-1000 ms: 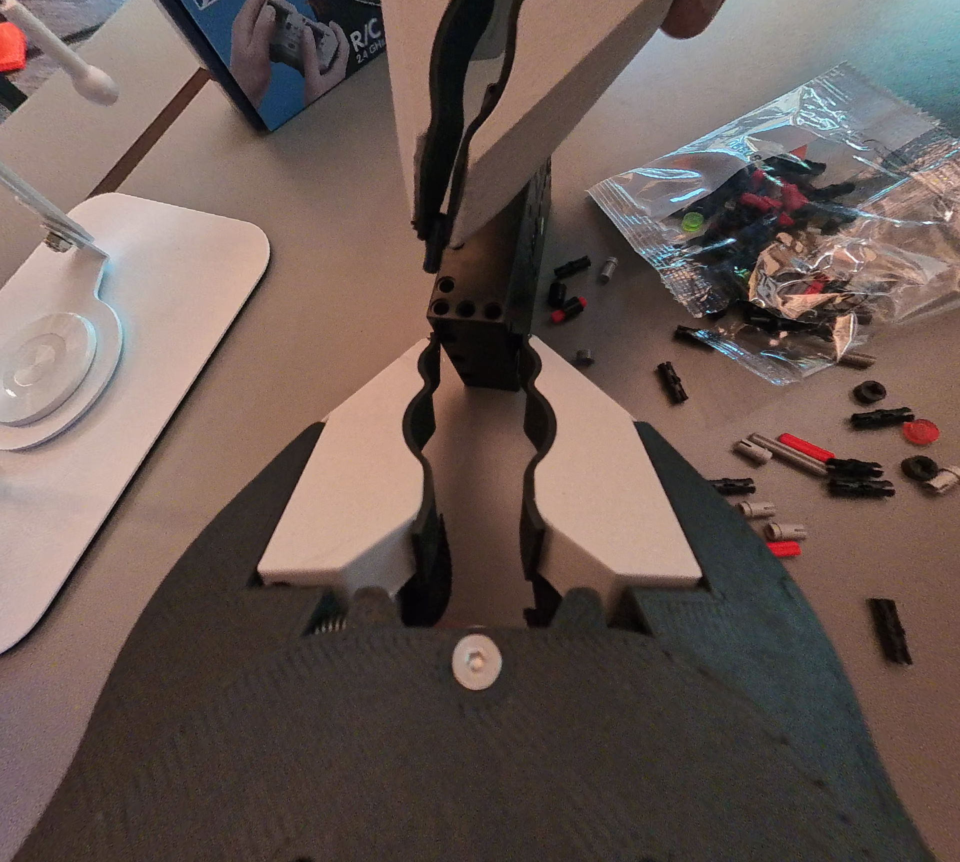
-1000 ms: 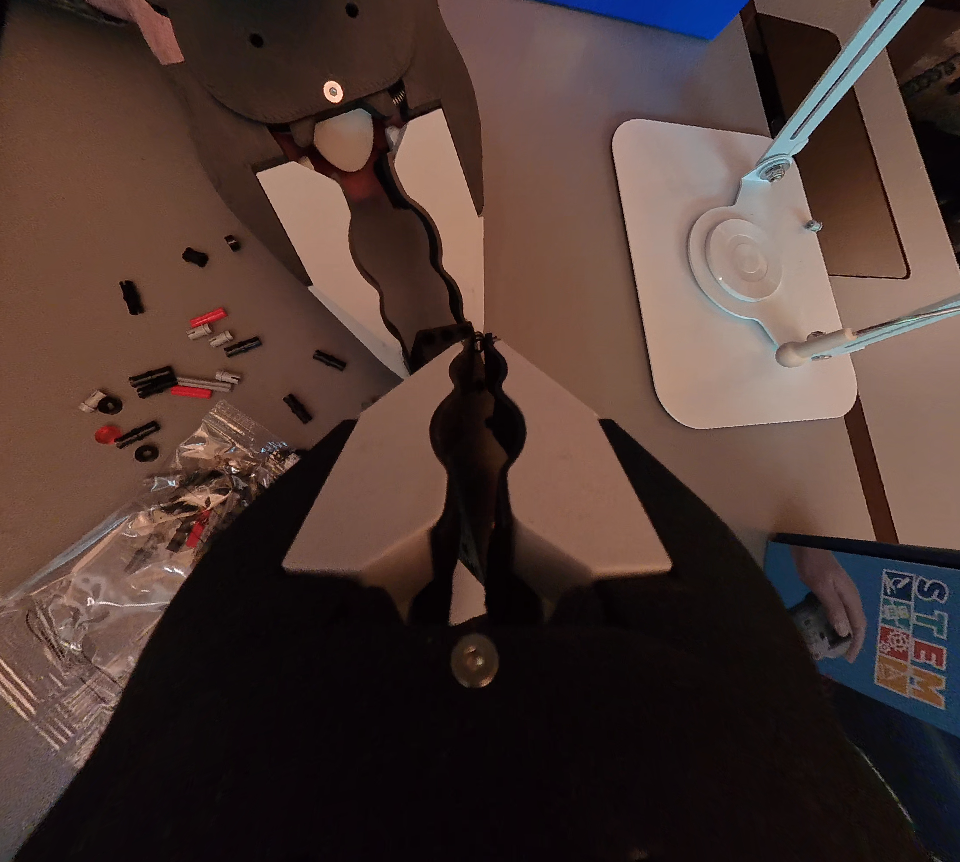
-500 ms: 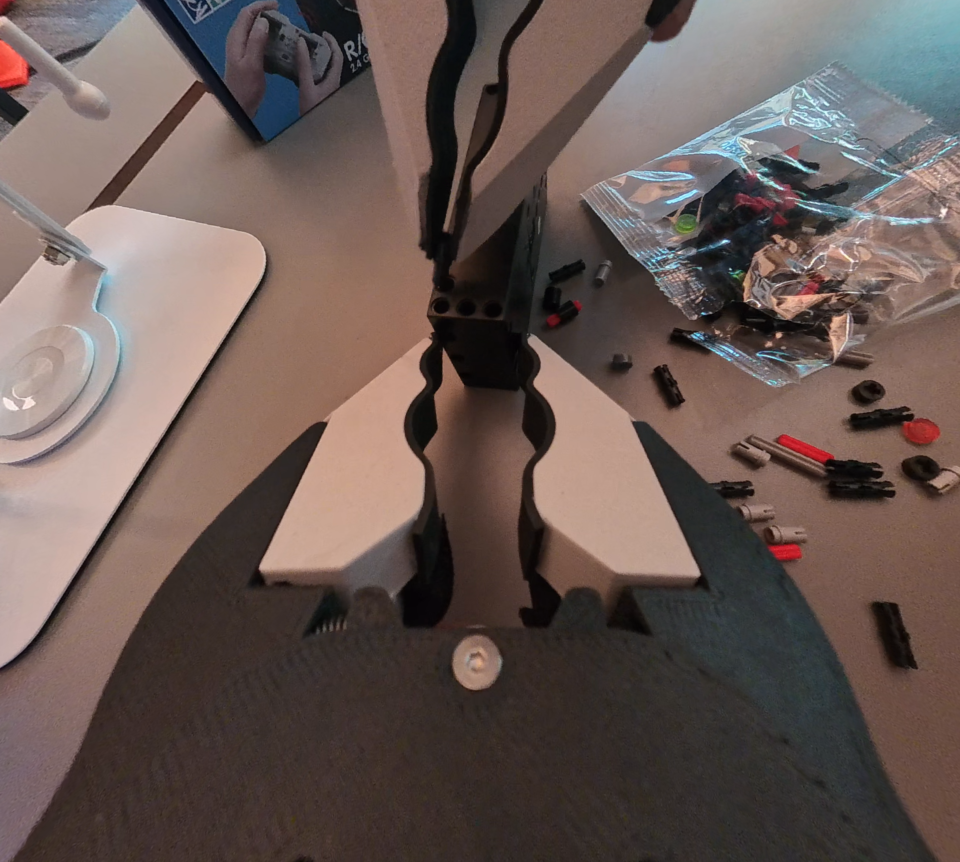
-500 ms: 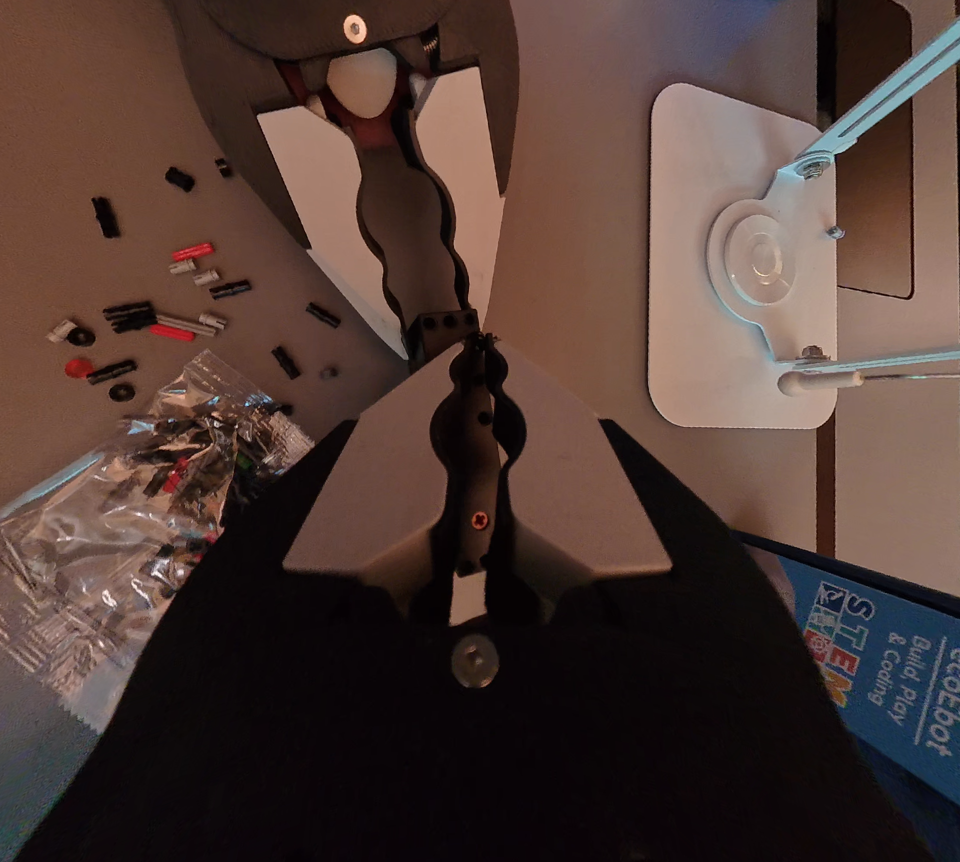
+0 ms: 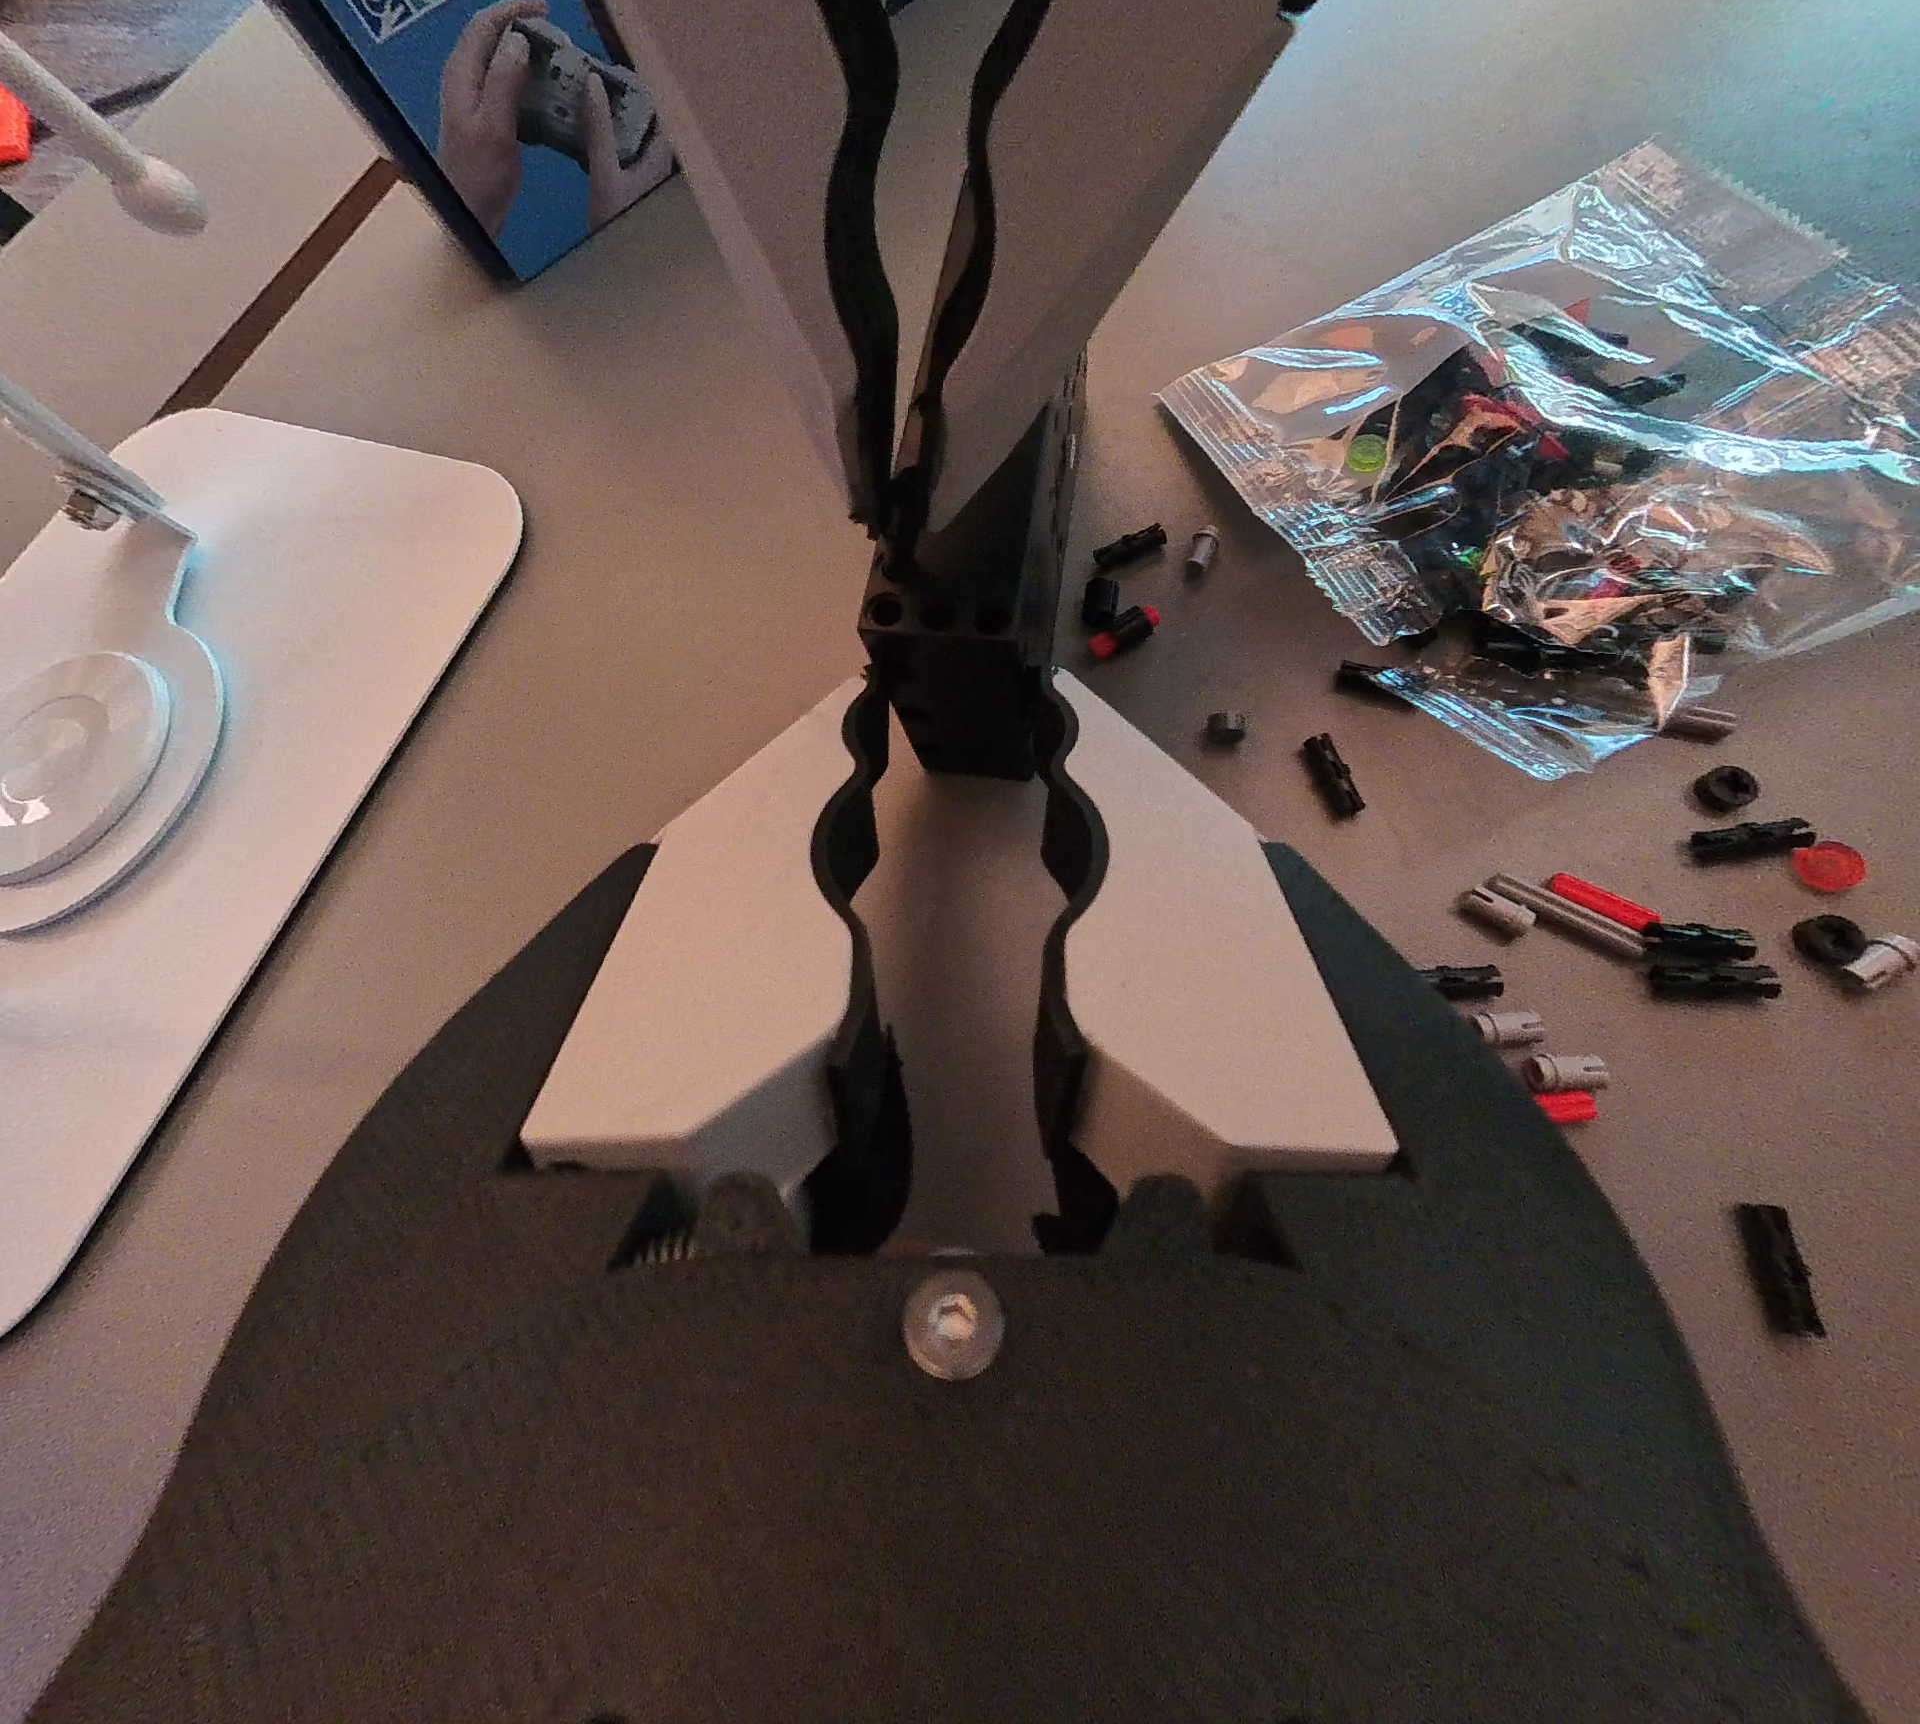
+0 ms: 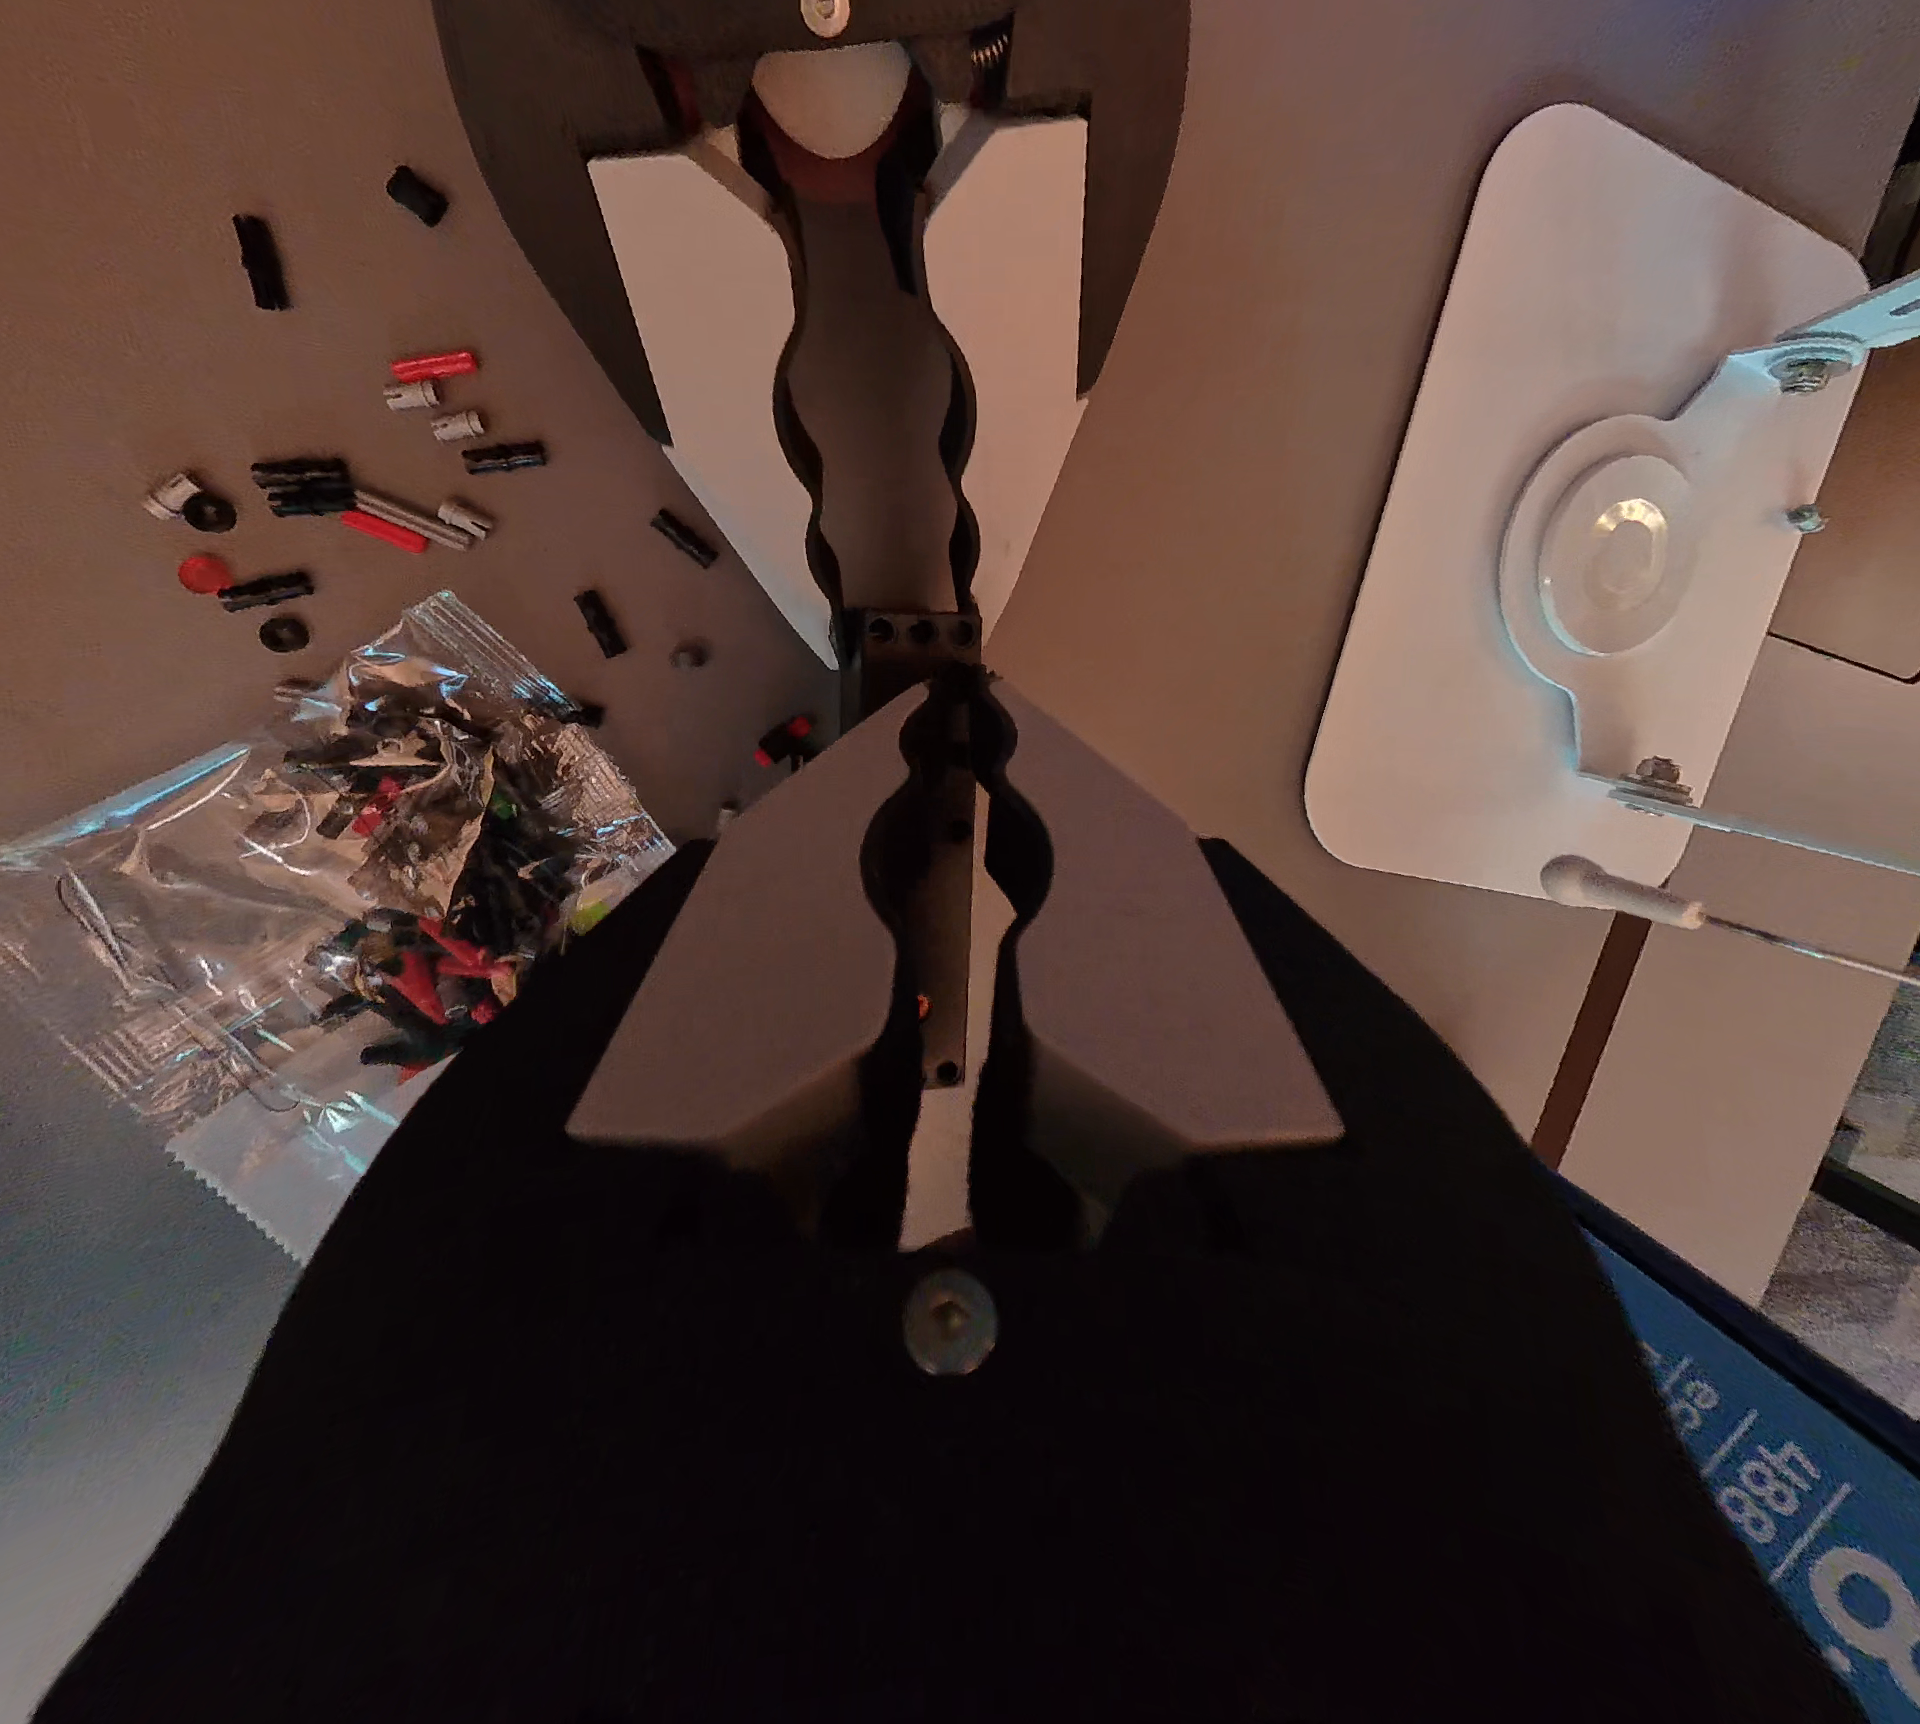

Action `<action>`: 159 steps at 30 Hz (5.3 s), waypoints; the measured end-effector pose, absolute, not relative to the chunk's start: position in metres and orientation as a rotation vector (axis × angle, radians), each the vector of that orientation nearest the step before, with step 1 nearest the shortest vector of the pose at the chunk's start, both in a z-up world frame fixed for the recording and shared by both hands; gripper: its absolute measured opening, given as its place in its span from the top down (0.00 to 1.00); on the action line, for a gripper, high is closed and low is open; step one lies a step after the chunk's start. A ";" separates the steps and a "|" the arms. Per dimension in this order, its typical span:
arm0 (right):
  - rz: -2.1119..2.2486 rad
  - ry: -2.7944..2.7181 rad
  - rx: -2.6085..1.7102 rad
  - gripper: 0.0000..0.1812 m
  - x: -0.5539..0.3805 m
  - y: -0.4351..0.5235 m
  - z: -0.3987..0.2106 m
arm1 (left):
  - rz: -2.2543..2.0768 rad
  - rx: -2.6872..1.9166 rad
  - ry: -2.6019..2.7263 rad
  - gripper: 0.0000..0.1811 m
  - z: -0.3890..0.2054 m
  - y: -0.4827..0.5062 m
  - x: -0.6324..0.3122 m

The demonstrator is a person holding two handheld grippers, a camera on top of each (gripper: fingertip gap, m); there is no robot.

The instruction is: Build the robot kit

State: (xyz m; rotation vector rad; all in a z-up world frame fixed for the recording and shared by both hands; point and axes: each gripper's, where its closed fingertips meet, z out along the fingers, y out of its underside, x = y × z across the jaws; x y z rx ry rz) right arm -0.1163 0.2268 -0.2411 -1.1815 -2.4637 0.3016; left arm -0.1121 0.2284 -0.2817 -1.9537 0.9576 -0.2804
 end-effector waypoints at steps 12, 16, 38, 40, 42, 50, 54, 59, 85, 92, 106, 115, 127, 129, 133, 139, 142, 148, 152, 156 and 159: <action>0.306 -2.480 -1.156 1.00 -0.115 0.229 -0.243 | -0.297 -1.962 0.952 0.86 -0.282 0.229 -0.112; 0.285 -2.516 -1.139 1.00 -0.114 0.229 -0.243 | -0.298 -1.965 0.949 0.86 -0.282 0.229 -0.112; 0.292 -2.817 -1.138 1.00 -0.112 0.227 -0.250 | -0.322 -1.963 0.967 0.87 -0.283 0.226 -0.108; 0.299 -2.829 -1.143 1.00 -0.112 0.228 -0.251 | -0.335 -1.971 0.958 0.87 -0.283 0.227 -0.108; 0.301 -2.841 -1.176 1.00 -0.113 0.229 -0.251 | -0.338 -1.972 0.958 0.87 -0.283 0.227 -0.108; 0.409 -2.688 -1.213 0.94 -0.118 0.229 -0.239 | -0.314 -1.956 0.972 0.86 -0.283 0.229 -0.108; 0.392 -2.647 -1.218 1.00 -0.119 0.233 -0.245 | -0.313 -1.953 0.976 0.86 -0.283 0.228 -0.108; 0.260 -2.686 -1.241 1.00 -0.116 0.240 -0.272 | -0.316 -1.936 1.016 0.87 -0.283 0.224 -0.102; 0.484 -2.423 -1.276 0.97 -0.096 0.226 -0.217 | -0.303 -1.981 0.940 0.87 -0.284 0.234 -0.116; 0.478 -2.340 -1.529 0.94 -0.057 0.223 -0.275 | -0.286 -2.008 0.939 0.86 -0.287 0.234 -0.118; 0.589 -2.179 -1.639 0.99 -0.063 0.229 -0.304 | -0.305 -1.955 0.927 0.80 -0.270 0.232 -0.118; 0.865 -2.078 -1.606 0.99 -0.068 0.215 -0.254 | 0.071 -1.537 1.140 0.83 -0.216 0.210 -0.090; 1.060 -2.089 -1.543 0.99 -0.070 0.191 -0.216 | 0.311 -1.371 1.274 0.99 -0.214 0.203 -0.071; 1.088 -2.059 -1.543 0.99 -0.071 0.192 -0.212 | 0.301 -1.380 1.252 0.99 -0.211 0.204 -0.072; 1.175 -1.924 -1.526 0.99 -0.076 0.196 -0.199 | 0.233 -1.416 1.135 0.99 -0.201 0.208 -0.077; 1.329 -1.665 -1.459 0.99 -0.085 0.203 -0.178 | 0.049 -1.462 0.943 1.00 -0.186 0.213 -0.083; 1.347 -1.594 -1.430 0.99 -0.089 0.204 -0.173 | -0.010 -1.468 0.895 1.00 -0.183 0.214 -0.086; 1.334 -1.578 -1.417 0.98 -0.093 0.206 -0.170 | -0.027 -1.472 0.867 1.00 -0.181 0.216 -0.090; 1.285 -1.627 -1.405 0.99 -0.096 0.207 -0.170 | -0.044 -1.483 0.861 1.00 -0.182 0.217 -0.092; 1.089 -1.751 -1.367 0.99 -0.100 0.217 -0.176 | -0.038 -1.540 0.880 0.90 -0.192 0.222 -0.103; 0.893 -1.910 -1.319 1.00 -0.106 0.224 -0.186 | -0.118 -1.716 0.898 0.76 -0.221 0.225 -0.114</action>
